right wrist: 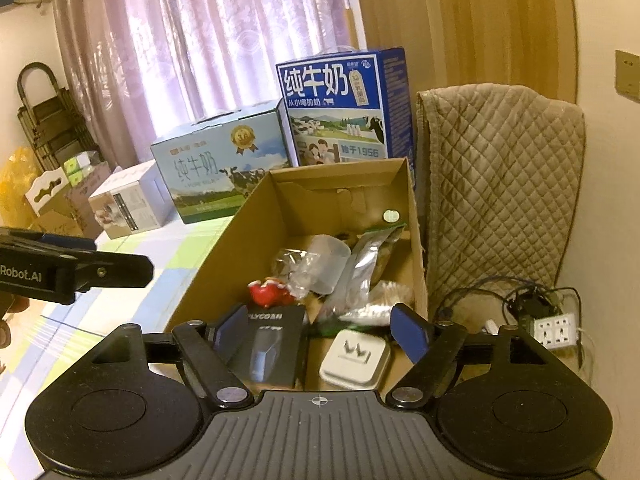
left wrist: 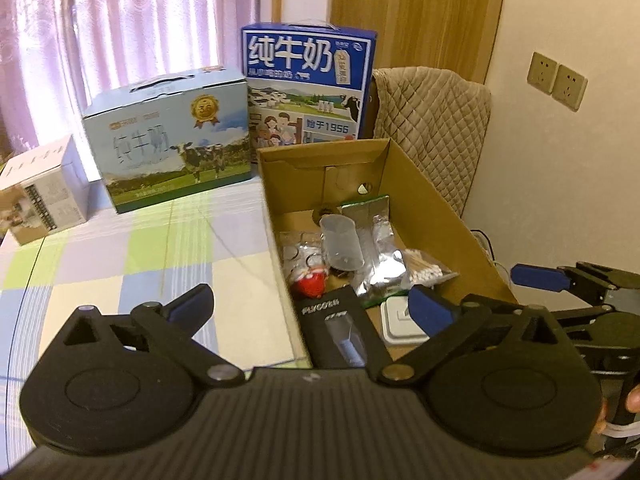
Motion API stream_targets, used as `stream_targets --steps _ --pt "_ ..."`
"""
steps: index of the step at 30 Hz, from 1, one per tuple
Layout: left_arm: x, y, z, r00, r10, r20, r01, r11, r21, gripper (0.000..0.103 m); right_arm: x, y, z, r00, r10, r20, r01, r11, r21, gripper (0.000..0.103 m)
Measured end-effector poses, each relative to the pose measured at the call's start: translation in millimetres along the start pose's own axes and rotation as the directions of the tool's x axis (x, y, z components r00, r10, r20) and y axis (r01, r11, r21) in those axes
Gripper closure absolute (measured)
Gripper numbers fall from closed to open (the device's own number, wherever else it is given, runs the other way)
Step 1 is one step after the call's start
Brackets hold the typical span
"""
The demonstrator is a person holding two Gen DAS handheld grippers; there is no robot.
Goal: Organize objects
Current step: 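Withdraw both tools from the box over the empty table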
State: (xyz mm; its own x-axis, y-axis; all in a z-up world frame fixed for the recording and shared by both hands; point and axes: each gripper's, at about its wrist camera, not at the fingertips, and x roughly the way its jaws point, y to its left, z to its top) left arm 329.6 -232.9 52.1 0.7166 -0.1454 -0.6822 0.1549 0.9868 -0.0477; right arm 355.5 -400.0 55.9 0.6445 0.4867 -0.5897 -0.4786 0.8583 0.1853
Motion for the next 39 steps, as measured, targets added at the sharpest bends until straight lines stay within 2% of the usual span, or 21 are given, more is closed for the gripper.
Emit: stream_targets --steps 7,18,23,27,39 --pt "-41.7 28.8 -34.6 0.999 0.049 0.019 -0.049 0.999 -0.021 0.001 -28.5 28.1 -18.7 0.998 -0.048 0.026 0.048 0.998 0.028 0.025" --pt "-109.9 82.0 -94.3 0.989 0.15 0.011 -0.149 0.987 -0.057 0.001 -55.3 98.9 -56.6 0.992 -0.124 0.025 0.125 0.992 -0.026 0.024" --pt "-137.3 106.6 -121.8 0.989 0.149 -0.018 -0.15 0.983 -0.107 0.001 -65.7 128.3 -73.7 0.998 -0.065 -0.011 0.065 0.998 0.015 0.024" --pt "-153.3 124.0 -143.6 0.986 0.15 -0.069 -0.159 0.976 -0.15 0.001 -73.7 149.8 -88.7 0.999 -0.015 -0.049 0.017 0.999 0.047 0.024" --pt "-196.8 153.8 -200.1 0.98 0.159 -0.123 -0.181 0.965 -0.188 0.001 -91.4 214.5 -128.7 0.991 0.041 -0.13 -0.04 0.999 0.011 0.024"
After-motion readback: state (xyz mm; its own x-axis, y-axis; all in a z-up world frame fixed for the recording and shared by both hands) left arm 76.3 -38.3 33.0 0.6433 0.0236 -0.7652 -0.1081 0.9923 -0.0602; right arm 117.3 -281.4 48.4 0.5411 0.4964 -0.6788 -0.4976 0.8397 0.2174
